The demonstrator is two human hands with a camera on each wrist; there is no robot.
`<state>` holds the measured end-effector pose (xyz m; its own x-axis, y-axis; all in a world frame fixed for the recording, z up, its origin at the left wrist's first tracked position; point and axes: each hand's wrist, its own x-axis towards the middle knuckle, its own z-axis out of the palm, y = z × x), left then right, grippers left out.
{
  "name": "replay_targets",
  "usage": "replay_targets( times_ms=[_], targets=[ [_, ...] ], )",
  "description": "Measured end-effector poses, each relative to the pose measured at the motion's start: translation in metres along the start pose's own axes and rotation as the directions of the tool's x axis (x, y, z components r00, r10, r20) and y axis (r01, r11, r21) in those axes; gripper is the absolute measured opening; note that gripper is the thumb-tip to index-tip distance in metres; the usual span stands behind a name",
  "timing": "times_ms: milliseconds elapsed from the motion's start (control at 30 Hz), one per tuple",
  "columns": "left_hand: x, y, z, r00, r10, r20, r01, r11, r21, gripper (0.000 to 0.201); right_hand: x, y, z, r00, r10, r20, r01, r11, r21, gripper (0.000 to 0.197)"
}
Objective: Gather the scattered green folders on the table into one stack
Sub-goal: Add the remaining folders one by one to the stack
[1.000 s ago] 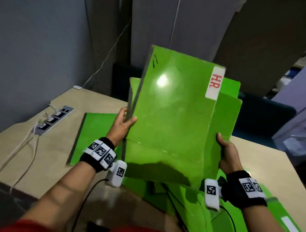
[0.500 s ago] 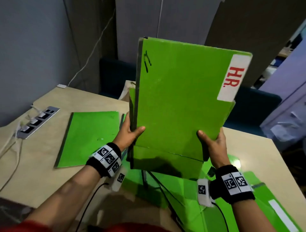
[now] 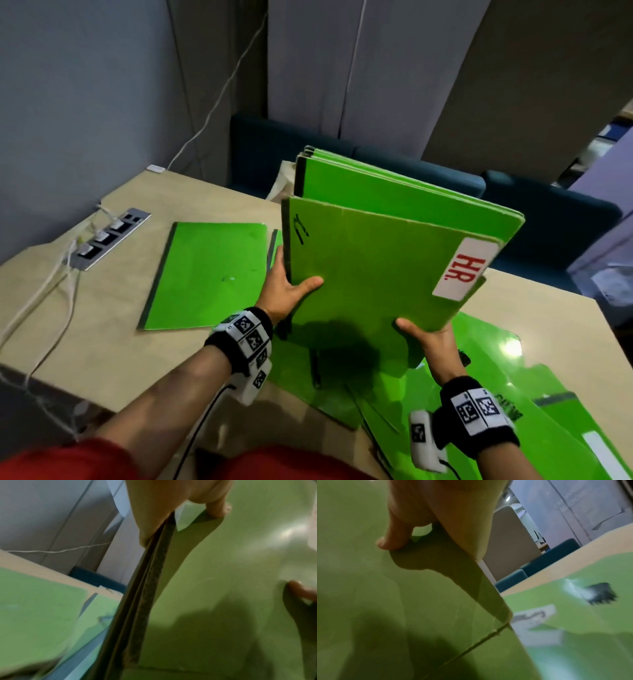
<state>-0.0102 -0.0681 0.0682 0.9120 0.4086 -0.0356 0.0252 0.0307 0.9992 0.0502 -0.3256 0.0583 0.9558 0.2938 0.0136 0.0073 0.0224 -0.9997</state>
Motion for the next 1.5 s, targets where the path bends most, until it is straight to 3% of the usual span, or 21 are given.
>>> replay_targets(
  times_ms=[67, 100, 133, 200, 267, 333, 500, 633, 767, 867, 1000, 1100, 1200, 1333, 1433, 1500],
  targets=[
    [-0.006, -0.002, -0.003, 0.998, -0.048, 0.050, 0.049, 0.999, -0.016, 0.121, -0.001, 0.003, 0.000, 0.999, 0.045, 0.018, -0.045, 0.999, 0.004, 0.079],
    [-0.007, 0.005, -0.002, 0.997, -0.033, 0.070, 0.034, 0.999, -0.020, 0.115, 0.001, 0.000, -0.001, 0.998, 0.052, 0.018, -0.052, 0.999, 0.001, 0.082],
    [-0.007, 0.010, -0.003, 0.997, -0.015, 0.081, 0.016, 1.000, -0.015, 0.112, 0.001, -0.003, -0.002, 0.998, 0.055, 0.022, -0.055, 0.998, 0.003, 0.075],
    [-0.005, 0.024, -0.004, 0.998, 0.012, 0.068, -0.011, 1.000, -0.017, 0.117, 0.005, -0.015, -0.003, 0.999, 0.025, 0.025, -0.025, 0.999, 0.026, 0.043],
    [-0.001, 0.040, -0.005, 0.995, 0.089, 0.043, -0.088, 0.996, -0.034, 0.125, 0.011, -0.026, -0.008, 1.000, -0.007, 0.005, 0.007, 0.999, 0.049, 0.032],
    [0.000, 0.049, -0.002, 0.986, 0.161, 0.033, -0.158, 0.985, -0.073, 0.119, 0.014, -0.032, -0.009, 0.999, -0.010, -0.040, 0.012, 0.999, 0.050, 0.021],
    [0.003, 0.029, 0.003, 0.982, 0.187, -0.033, -0.187, 0.982, 0.012, 0.082, 0.006, -0.014, 0.002, 0.994, 0.053, -0.092, -0.057, 0.998, -0.040, 0.023],
    [0.013, 0.029, 0.008, 0.964, 0.248, -0.096, -0.245, 0.969, 0.039, 0.040, 0.010, -0.026, 0.007, 0.987, 0.056, -0.151, -0.056, 0.998, -0.001, 0.025],
    [0.026, 0.043, 0.004, 0.919, 0.382, -0.099, -0.381, 0.924, 0.026, 0.042, 0.025, -0.048, 0.006, 0.987, 0.032, -0.156, -0.017, 0.995, 0.095, 0.027],
    [0.026, 0.026, 0.004, 0.950, 0.311, -0.043, -0.308, 0.950, 0.054, 0.033, 0.020, -0.032, 0.005, 0.988, 0.080, -0.129, -0.078, 0.997, 0.020, 0.022],
    [0.024, -0.009, 0.005, 0.980, 0.199, -0.008, -0.197, 0.974, 0.111, 0.039, 0.009, -0.009, 0.013, 0.976, 0.172, -0.136, -0.170, 0.985, 0.029, 0.039],
    [0.032, -0.008, 0.001, 0.988, 0.151, 0.022, -0.152, 0.986, 0.074, 0.035, 0.018, -0.024, 0.018, 0.973, 0.129, -0.193, -0.113, 0.989, 0.092, 0.033],
    [0.030, -0.007, -0.004, 0.987, 0.137, 0.085, -0.144, 0.986, 0.080, 0.034, 0.028, -0.050, 0.014, 0.984, 0.084, -0.157, -0.052, 0.979, 0.197, 0.017],
    [0.029, 0.002, 0.010, 0.980, 0.193, 0.041, -0.194, 0.981, 0.011, 0.023, 0.036, -0.069, 0.006, 0.985, 0.010, -0.171, 0.035, 0.964, 0.263, 0.015],
    [0.035, 0.011, 0.021, 0.969, 0.247, 0.001, -0.247, 0.969, 0.014, 0.027, 0.045, -0.069, -0.007, 0.982, 0.008, -0.188, 0.010, 0.995, 0.095, 0.037],
    [0.042, 0.008, 0.013, 0.977, 0.210, -0.029, -0.209, 0.977, 0.045, 0.031, 0.048, -0.060, -0.029, 0.974, 0.063, -0.218, -0.089, 0.989, -0.115, 0.031]
  ],
)
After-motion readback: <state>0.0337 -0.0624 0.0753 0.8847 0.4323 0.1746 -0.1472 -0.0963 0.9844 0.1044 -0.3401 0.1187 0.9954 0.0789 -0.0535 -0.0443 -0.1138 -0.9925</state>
